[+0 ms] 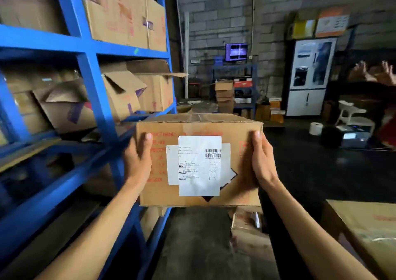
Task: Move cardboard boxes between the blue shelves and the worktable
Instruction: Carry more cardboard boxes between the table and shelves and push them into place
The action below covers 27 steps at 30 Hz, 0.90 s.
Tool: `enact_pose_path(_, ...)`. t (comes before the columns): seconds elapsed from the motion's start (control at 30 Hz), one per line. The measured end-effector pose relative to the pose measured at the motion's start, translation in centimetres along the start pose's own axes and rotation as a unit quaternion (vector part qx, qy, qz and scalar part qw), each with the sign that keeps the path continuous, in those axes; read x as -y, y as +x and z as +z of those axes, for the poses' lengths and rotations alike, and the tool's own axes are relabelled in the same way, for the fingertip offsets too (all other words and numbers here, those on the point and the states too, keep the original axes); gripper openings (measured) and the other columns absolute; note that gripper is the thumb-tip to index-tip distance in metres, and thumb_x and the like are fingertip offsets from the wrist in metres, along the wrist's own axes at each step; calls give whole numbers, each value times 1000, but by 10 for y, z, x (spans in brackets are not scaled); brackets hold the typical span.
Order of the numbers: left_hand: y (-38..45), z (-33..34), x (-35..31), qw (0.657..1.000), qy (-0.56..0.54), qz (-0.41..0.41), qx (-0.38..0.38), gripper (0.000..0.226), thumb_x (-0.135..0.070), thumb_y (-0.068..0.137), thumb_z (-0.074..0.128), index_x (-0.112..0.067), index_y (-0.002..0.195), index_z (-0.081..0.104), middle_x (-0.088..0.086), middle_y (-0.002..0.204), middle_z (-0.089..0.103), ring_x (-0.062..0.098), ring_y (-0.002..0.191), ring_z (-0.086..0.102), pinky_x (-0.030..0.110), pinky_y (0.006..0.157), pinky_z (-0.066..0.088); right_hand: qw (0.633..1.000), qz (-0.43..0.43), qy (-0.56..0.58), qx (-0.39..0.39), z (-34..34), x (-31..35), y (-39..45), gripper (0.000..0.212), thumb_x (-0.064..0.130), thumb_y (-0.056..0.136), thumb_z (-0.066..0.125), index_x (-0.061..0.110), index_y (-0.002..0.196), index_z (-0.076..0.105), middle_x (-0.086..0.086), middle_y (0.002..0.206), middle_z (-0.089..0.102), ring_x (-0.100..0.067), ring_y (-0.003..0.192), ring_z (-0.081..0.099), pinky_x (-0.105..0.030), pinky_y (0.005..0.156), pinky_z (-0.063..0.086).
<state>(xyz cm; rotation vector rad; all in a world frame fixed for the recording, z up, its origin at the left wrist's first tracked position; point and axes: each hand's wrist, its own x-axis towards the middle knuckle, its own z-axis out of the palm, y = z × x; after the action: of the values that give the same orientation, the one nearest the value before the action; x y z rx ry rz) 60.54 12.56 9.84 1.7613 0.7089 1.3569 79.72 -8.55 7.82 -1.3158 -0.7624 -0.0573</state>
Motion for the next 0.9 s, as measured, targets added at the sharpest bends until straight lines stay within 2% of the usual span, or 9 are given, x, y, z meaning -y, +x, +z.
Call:
enact_pose_path(0.1,-9,-52,-4,999,-5,19,-34,62,-67,85,44,-15,115,61,1,103,67,18,96,62,32,86,47,1000,-4,21,14,30,13,-20,56,64,98,34,28,133,58,6,124,68,-13,120,61,-48,109,45)
enact_pose_path(0.2,-24,-104,-11,998,10,32,-46,64,-70,81,41,-18,114,60,1,102,68,15,93,61,27,81,46,998,-10,42,39,58,33,-45,53,60,101,34,26,134,57,4,126,68,-14,121,61,-49,109,44)
enact_pose_path(0.27,-36,-142,-14,997,12,32,-63,63,-68,84,42,-18,116,59,2,103,68,16,94,63,29,82,48,997,-15,55,58,79,52,-65,49,54,104,33,23,133,58,2,125,68,-15,120,62,-46,109,45)
enact_pose_path(0.4,-57,-215,-24,993,33,46,-101,47,-56,94,44,-19,119,58,1,103,69,18,96,64,37,87,51,993,-25,81,87,118,86,-104,44,47,105,32,21,123,63,1,117,71,-13,114,65,-35,101,50)
enact_pose_path(0.47,-66,-249,-29,991,42,50,-115,52,-63,91,42,-22,120,57,0,105,69,18,98,65,40,91,52,991,-19,93,99,138,100,-121,41,46,104,32,22,116,64,5,111,72,-7,108,66,-25,93,50)
enact_pose_path(0.57,-73,-286,-38,988,45,63,-131,51,-62,93,42,-25,125,56,0,107,69,16,99,65,36,89,52,987,-19,105,117,165,114,-135,45,47,103,32,18,119,64,8,108,72,0,103,65,-14,86,48)
enact_pose_path(0.7,-69,-326,-45,983,51,81,-156,44,-58,93,42,-29,124,56,-3,104,70,13,96,67,34,83,54,985,-25,108,135,206,126,-138,45,47,104,31,19,118,63,3,111,68,7,99,62,-8,84,45)
enact_pose_path(0.8,-56,-350,-39,978,62,84,-183,44,-60,94,43,-32,126,54,-8,101,70,9,92,68,33,81,55,979,-24,127,158,242,128,-133,48,52,102,31,20,120,62,3,116,68,-4,112,61,-18,96,46)
enact_pose_path(0.9,-36,-366,-27,971,74,80,-214,49,-57,94,44,-27,132,52,-10,99,69,7,91,67,32,81,55,973,-30,142,180,282,121,-119,43,57,102,31,30,109,64,4,110,69,-9,110,63,-26,95,47)
